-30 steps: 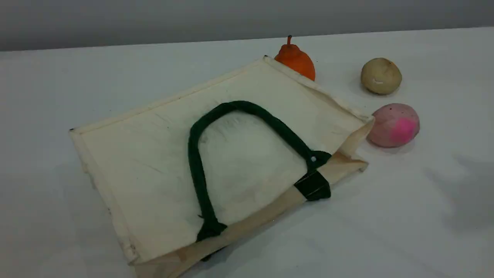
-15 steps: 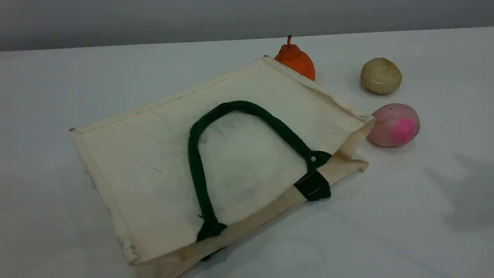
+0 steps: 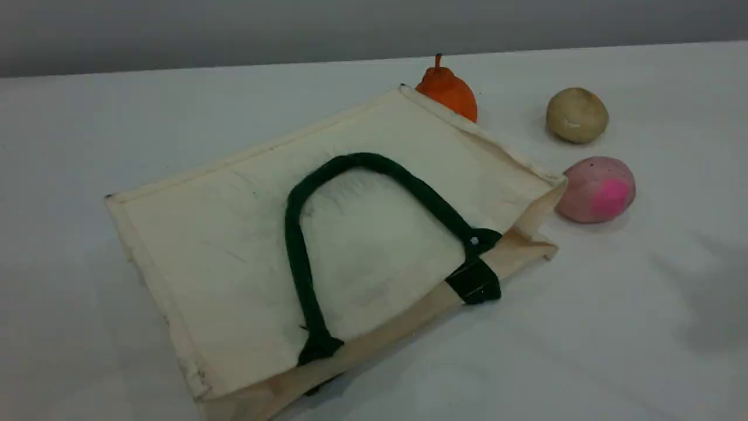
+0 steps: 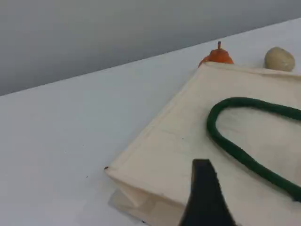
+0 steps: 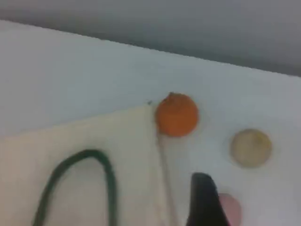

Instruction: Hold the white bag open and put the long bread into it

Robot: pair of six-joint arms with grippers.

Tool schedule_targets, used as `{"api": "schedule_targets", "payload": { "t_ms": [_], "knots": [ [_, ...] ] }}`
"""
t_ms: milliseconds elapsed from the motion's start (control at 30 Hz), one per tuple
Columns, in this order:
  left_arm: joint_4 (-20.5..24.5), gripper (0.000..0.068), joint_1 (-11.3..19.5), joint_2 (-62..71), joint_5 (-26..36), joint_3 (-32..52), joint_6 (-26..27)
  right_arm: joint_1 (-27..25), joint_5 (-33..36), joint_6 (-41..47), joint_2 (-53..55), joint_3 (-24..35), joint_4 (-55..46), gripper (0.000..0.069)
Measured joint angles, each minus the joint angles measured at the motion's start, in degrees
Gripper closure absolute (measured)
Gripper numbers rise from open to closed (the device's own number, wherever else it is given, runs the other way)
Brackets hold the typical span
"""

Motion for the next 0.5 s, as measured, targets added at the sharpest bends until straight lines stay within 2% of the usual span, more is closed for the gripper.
{"api": "schedule_targets", "payload": {
  "t_ms": [200, 333, 500],
  "knots": [
    [0.00, 0.0241, 0.00, 0.00, 0.00, 0.00, 0.00, 5.07, -3.84, 13.64, -5.75, 1.62, -15.95, 0.0296],
    [0.00, 0.0241, 0.00, 0.00, 0.00, 0.00, 0.00, 8.50, -9.35, 22.16, -11.50, 7.58, -25.93, 0.0300],
    [0.00, 0.0241, 0.00, 0.00, 0.00, 0.00, 0.00, 10.15, -12.60, 24.87, -19.32, 16.24, -32.86, 0.0305]
  ]
}}
